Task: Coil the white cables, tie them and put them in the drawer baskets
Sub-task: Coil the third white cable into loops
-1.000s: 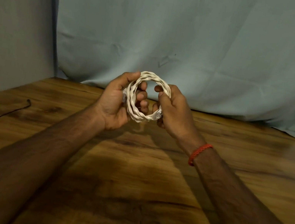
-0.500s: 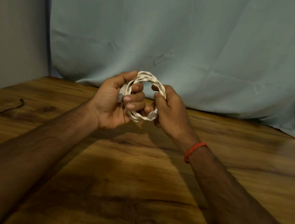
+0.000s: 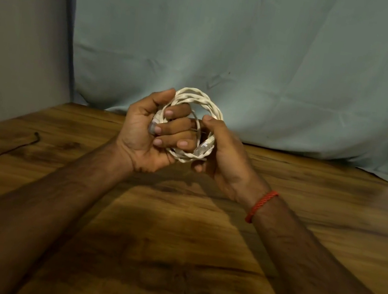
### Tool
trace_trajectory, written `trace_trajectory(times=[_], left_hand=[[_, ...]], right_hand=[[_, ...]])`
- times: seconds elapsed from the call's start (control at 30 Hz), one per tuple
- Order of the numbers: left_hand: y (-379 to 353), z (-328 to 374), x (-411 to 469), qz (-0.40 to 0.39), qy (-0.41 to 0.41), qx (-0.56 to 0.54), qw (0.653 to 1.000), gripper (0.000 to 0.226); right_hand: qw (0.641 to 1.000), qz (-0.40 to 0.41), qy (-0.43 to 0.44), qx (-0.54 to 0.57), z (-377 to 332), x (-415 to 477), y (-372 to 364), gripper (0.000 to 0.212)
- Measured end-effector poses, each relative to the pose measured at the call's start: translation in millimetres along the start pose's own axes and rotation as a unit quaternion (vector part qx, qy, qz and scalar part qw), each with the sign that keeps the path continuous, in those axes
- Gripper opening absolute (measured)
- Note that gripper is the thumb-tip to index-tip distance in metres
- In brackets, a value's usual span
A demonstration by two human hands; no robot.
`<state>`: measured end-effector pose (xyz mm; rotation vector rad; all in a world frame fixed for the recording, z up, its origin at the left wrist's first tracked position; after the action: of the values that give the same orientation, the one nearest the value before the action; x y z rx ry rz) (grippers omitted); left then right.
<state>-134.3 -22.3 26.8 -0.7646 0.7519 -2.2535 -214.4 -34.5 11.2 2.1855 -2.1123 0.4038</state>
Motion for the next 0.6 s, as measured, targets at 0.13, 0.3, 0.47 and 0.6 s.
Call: trace_trajectory(times=[0.13, 0.3, 0.47, 0.6], left_hand=[[20, 1, 6, 0.120, -0.043, 0.081, 0.988, 0.045], [39, -4, 12, 0.229, -0.093, 0.154, 0.957, 0.067], [49, -4, 16, 0.258, -0.105, 0.206, 0.938, 0.070], [35, -7, 14, 0.257, -0.122, 0.214, 0.935, 0.068]], right_hand=[[0.994, 0.062, 0.077, -0.037, -11, 6, 14, 0.033], [0.984, 0.115, 0.118, -0.067, -16, 6, 25, 0.031], [0.973, 0.172, 0.139, -0.066, -16, 8, 35, 0.030], [0.967, 0.186, 0.145, -0.093, -10, 11, 36, 0.032]])
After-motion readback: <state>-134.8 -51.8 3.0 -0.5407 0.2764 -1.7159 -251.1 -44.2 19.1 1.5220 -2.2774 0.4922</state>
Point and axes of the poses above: each hand's wrist, its own x-axis towards the middle knuckle, its own y-axis out of the back of the hand, z = x × y, the point moved 8 cm from there along x, towards the middle knuckle, and after that the axes turned 13 degrees about z, right-handed, at the moved point
